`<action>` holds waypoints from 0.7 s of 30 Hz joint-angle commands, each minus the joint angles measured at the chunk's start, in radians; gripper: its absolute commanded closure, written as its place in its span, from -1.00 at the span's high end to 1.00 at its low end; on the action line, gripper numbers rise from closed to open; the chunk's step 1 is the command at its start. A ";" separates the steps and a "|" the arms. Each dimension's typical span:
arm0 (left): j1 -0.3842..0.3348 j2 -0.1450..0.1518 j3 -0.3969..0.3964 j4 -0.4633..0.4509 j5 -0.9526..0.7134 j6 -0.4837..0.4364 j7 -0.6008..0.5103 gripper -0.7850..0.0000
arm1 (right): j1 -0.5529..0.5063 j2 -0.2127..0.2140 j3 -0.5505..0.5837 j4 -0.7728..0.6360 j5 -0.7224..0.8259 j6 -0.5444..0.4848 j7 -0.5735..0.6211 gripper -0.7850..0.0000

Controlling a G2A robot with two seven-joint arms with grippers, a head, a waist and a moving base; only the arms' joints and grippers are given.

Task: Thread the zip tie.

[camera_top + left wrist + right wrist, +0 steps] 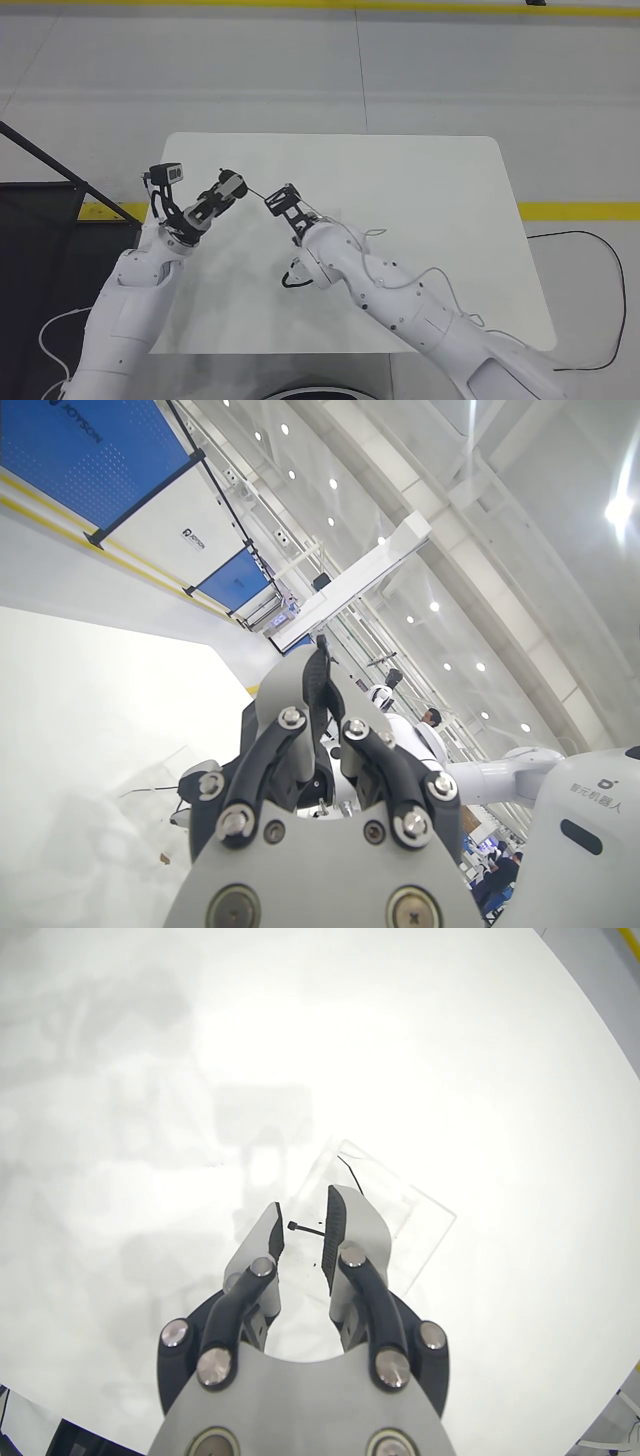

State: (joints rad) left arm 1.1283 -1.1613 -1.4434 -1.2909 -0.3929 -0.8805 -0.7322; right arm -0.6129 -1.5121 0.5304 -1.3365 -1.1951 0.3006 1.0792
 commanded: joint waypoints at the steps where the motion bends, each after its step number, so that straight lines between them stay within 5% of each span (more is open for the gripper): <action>1: -0.003 0.001 0.002 0.006 -0.003 -0.001 -0.001 -1.00 | 0.002 -0.008 0.001 0.013 -0.002 -0.005 0.004 -0.47; 12: 0.000 0.005 0.002 0.013 -0.029 -0.027 0.004 -1.00 | 0.008 -0.042 0.014 0.054 -0.023 -0.025 0.019 -0.98; 21: -0.004 0.008 0.005 0.019 -0.037 -0.027 0.003 -1.00 | -0.020 -0.054 0.031 0.034 -0.098 -0.001 0.024 -1.00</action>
State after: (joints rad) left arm 1.1264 -1.1532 -1.4401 -1.2744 -0.4310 -0.9090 -0.7294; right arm -0.6258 -1.5663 0.5586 -1.2925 -1.2778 0.2923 1.0980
